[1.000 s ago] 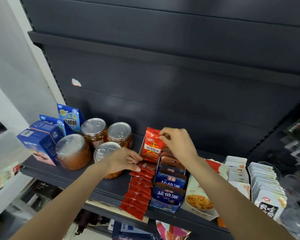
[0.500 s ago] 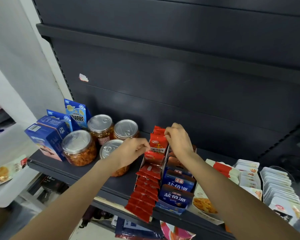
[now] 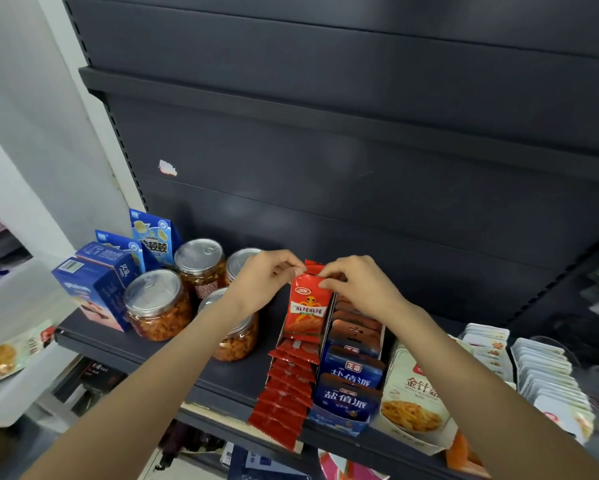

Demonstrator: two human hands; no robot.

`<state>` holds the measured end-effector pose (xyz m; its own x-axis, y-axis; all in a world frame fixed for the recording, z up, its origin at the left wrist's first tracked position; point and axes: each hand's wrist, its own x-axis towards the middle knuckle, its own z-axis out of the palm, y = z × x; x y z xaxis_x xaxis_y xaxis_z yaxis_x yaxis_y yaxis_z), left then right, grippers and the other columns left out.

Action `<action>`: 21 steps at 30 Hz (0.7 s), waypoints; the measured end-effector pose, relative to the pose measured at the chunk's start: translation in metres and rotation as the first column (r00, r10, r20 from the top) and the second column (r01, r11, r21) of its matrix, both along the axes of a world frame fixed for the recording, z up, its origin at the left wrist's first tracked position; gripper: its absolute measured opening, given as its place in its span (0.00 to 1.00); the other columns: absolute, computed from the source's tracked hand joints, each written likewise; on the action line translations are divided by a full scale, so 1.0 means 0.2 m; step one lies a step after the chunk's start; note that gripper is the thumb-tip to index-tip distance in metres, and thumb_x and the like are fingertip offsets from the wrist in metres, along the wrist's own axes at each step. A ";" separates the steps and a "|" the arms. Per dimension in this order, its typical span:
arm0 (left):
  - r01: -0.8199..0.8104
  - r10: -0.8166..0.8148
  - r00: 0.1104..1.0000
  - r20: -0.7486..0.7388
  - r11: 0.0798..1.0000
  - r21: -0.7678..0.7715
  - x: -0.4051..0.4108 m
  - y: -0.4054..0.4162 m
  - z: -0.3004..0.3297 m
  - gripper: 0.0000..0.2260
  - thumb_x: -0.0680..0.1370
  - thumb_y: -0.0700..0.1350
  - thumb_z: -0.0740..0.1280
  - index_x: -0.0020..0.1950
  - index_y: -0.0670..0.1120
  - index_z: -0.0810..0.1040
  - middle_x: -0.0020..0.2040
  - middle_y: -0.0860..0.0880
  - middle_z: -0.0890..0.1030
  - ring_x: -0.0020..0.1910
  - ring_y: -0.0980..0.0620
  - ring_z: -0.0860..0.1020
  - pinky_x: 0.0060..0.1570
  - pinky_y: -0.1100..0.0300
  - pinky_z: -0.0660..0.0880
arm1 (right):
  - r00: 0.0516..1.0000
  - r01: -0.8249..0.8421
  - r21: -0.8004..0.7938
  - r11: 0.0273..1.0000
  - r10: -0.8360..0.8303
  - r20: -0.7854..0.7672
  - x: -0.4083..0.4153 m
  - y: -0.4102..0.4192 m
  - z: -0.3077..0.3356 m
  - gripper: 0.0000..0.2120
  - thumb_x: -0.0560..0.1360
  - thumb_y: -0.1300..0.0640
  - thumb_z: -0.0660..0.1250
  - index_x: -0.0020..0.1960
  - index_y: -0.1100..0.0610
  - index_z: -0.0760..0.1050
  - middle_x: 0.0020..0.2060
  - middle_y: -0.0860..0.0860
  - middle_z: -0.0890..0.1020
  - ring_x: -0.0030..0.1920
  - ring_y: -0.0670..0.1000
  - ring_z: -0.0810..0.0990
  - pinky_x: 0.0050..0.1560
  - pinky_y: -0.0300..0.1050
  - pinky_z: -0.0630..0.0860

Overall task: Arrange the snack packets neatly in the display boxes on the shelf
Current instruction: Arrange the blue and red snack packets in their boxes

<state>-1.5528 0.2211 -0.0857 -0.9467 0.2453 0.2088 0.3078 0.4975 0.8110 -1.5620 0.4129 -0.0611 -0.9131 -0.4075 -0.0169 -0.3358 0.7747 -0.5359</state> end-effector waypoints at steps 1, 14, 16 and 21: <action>-0.025 0.025 1.000 0.019 0.999 0.020 0.00 0.01 0.02 0.05 0.77 0.43 0.66 0.50 0.44 0.80 0.43 0.54 0.82 0.44 0.59 0.80 0.45 0.68 0.75 | 0.999 0.038 -0.003 0.999 -0.038 -0.031 0.00 0.01 0.01 0.11 0.75 0.52 0.67 0.56 0.51 0.80 0.53 0.48 0.81 0.54 0.47 0.78 0.54 0.50 0.77; -0.413 -0.076 0.623 0.778 0.813 0.410 0.05 0.02 0.08 0.19 0.80 0.55 0.60 0.61 0.42 0.74 0.51 0.40 0.83 0.47 0.49 0.83 0.38 0.63 0.78 | 0.959 0.222 -0.579 0.785 -0.282 -0.014 0.10 0.22 0.16 0.04 0.74 0.57 0.68 0.47 0.51 0.80 0.40 0.41 0.81 0.43 0.40 0.80 0.43 0.30 0.74; -0.475 -0.134 0.643 0.754 0.703 0.529 0.04 0.03 0.10 0.16 0.80 0.51 0.62 0.59 0.39 0.75 0.52 0.39 0.82 0.45 0.49 0.83 0.36 0.64 0.79 | 0.965 0.201 -0.623 0.756 -0.262 -0.007 0.11 0.24 0.16 0.05 0.73 0.58 0.69 0.48 0.50 0.80 0.40 0.39 0.81 0.44 0.36 0.80 0.44 0.27 0.74; -0.492 -0.121 0.686 0.718 0.650 0.579 0.04 0.03 0.13 0.09 0.76 0.38 0.68 0.55 0.38 0.78 0.51 0.40 0.83 0.42 0.53 0.84 0.34 0.67 0.78 | 0.970 0.143 -0.654 0.743 -0.237 -0.057 0.13 0.30 0.15 0.10 0.72 0.63 0.69 0.47 0.49 0.81 0.48 0.45 0.82 0.51 0.40 0.79 0.51 0.29 0.73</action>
<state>-1.5449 0.2277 -0.0606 -0.8820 0.1174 -0.4565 -0.4686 -0.3222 0.8226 -1.5351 0.4731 -0.0320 -0.9471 -0.0968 0.3061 -0.3208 0.3199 -0.8915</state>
